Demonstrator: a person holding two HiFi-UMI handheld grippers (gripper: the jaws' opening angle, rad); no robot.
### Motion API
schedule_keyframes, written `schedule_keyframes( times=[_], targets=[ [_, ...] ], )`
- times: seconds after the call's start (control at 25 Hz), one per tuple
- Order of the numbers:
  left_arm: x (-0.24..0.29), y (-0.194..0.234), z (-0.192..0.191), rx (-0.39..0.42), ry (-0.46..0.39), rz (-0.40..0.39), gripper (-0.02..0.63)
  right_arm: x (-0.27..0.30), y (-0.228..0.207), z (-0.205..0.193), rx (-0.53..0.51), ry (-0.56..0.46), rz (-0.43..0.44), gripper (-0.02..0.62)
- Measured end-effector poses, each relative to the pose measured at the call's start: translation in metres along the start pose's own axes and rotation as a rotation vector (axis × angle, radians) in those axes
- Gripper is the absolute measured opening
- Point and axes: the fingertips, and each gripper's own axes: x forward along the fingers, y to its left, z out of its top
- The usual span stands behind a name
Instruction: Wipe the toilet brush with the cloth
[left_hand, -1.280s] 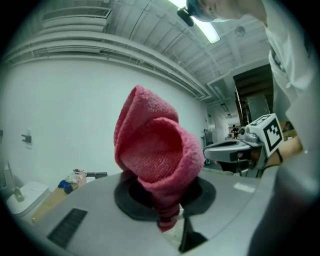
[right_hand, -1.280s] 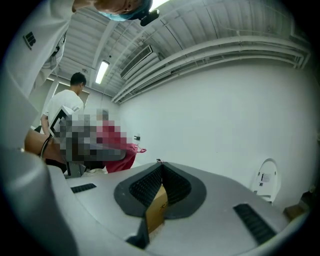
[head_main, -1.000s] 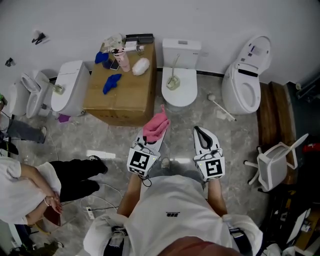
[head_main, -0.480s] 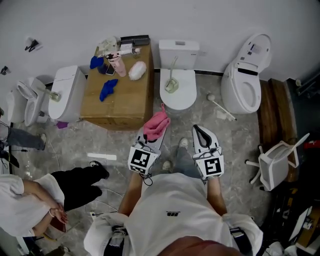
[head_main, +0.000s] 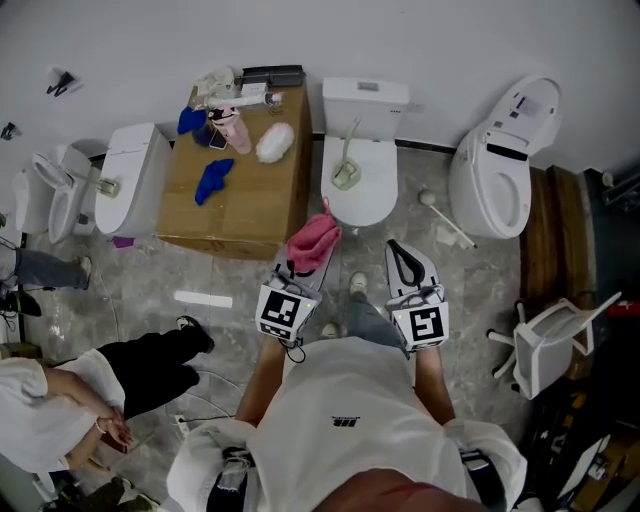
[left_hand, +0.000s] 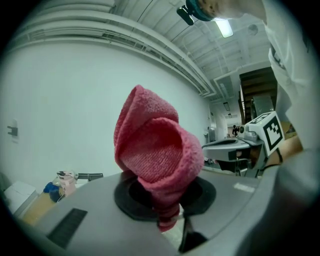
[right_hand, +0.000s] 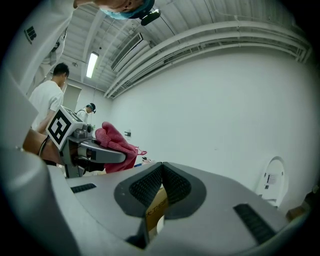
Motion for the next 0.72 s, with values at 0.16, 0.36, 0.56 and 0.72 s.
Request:
schedule_keyframes(
  times=[0.16,0.36,0.56,0.72],
  targets=[
    [0.035,0.016,0.002,-0.001,0.017,0.021,0.077,0.028,-0.029,0.0,0.003,0.001,0.022,-0.005],
    [0.077,0.036,0.002,-0.008,0.025,0.061,0.077,0.062,-0.064,-0.008,0.016,0.006,0.063,-0.005],
    [0.117,0.053,-0.006,-0.009,0.037,0.097,0.077,0.096,-0.098,-0.026,0.019,0.018,0.101,-0.005],
    [0.145,0.067,-0.018,-0.017,0.055,0.127,0.077,0.121,-0.12,-0.041,0.015,0.028,0.139,-0.003]
  ],
)
